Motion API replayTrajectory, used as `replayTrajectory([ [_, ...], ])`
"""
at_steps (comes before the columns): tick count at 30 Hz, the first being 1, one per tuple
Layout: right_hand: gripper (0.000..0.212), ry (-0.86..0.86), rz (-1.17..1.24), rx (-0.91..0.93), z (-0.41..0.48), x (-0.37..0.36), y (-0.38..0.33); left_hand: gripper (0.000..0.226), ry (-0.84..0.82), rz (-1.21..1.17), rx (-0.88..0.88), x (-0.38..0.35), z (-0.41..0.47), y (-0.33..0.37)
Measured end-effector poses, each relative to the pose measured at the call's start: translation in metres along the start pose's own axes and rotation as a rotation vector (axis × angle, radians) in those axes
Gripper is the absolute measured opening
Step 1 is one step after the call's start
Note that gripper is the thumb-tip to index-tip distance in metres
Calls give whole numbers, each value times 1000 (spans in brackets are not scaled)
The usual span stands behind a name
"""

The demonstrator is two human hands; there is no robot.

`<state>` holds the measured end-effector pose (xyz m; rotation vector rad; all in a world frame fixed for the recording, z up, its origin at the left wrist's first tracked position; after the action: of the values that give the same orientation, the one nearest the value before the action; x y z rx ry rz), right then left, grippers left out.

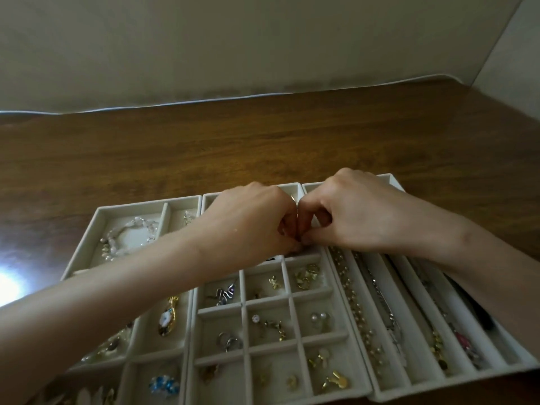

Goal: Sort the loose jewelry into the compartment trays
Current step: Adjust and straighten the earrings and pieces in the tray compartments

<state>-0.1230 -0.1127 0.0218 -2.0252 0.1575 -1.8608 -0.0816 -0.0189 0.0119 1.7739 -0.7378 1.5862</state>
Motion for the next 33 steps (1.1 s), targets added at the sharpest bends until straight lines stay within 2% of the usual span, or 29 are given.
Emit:
replayTrajectory([
  [8,3,6,-13,7,-1,1,-1,8,44,21,-8,2,-1,0],
  [13,6,3,7,6,-2,1,0,13,75,12,-29,2,-1,0],
  [16,10,25,93,-5,-3,11,3,23,64,-90,-45,10,-7,-6],
  [20,5,34,193,20,-6,24,11,8,96,-237,-55,23,-18,-25],
  [25,5,-82,269,74,-11,21,7,14,91,-416,-136,33,-24,-35],
  [29,7,-184,209,168,-14,6,-9,7,91,-439,-243,28,-26,-25],
  [33,9,-142,76,224,-17,-2,-20,2,93,-414,-302,22,-27,-19],
])
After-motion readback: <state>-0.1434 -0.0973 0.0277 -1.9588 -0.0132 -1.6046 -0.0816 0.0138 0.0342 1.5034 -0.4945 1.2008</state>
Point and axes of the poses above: each hand's wrist, its own z-axis towards the middle knuckle, its own x-axis out of the back of the hand, y = z × x, the point moved 5 cm from there along z, towards the middle knuckle, and after that the axes turned 4 degrees about z, right-handed, at the moved point
